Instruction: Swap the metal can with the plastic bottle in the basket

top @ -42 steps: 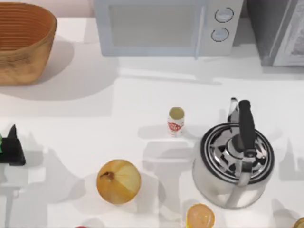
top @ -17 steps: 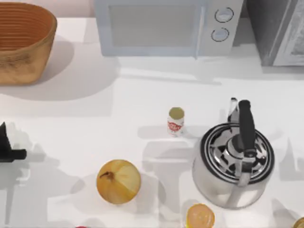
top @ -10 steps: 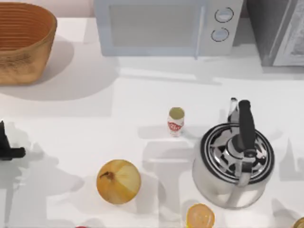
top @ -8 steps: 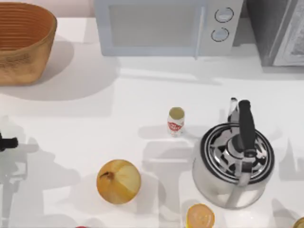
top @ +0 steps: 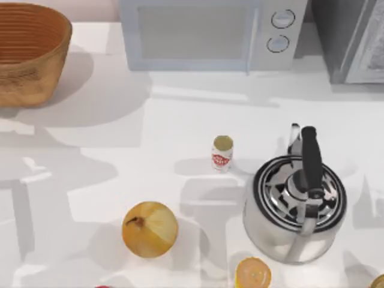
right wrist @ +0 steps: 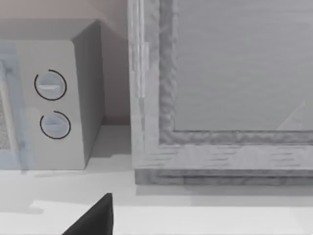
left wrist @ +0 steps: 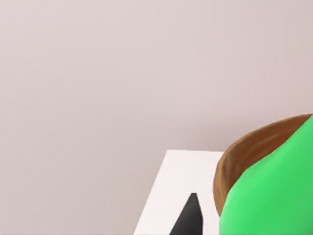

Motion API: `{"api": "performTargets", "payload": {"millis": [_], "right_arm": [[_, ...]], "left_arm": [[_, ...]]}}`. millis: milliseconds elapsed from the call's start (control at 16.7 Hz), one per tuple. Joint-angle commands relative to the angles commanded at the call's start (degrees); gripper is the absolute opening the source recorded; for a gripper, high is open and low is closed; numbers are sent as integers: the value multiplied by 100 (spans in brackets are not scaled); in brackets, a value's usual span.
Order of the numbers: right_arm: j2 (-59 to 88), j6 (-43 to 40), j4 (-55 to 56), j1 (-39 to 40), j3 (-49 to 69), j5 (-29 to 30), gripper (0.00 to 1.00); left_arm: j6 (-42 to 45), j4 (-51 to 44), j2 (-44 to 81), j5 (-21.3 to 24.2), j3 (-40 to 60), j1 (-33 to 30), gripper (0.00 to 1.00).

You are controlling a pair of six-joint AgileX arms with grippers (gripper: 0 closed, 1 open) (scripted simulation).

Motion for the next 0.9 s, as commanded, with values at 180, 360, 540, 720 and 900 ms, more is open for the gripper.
{"api": "performTargets", "payload": {"millis": [180,360,540,720,900], "right_arm": [[0,0,0,0,0,0,100],[0,0,0,0,0,0,100],[0,0,0,0,0,0,100],[0,0,0,0,0,0,100],[0,0,0,0,0,0,100]], "left_arm": [[-31,-1625,-106,-29,1261,-174,0],[-179,-3112,-107,53,2379,-530,0],[-381,-4198,-64,188,3219,-935,0],[-532,-4742,-12,300,3653,-1235,0],[-554,-4806,-3,317,3703,-1280,0]]}}
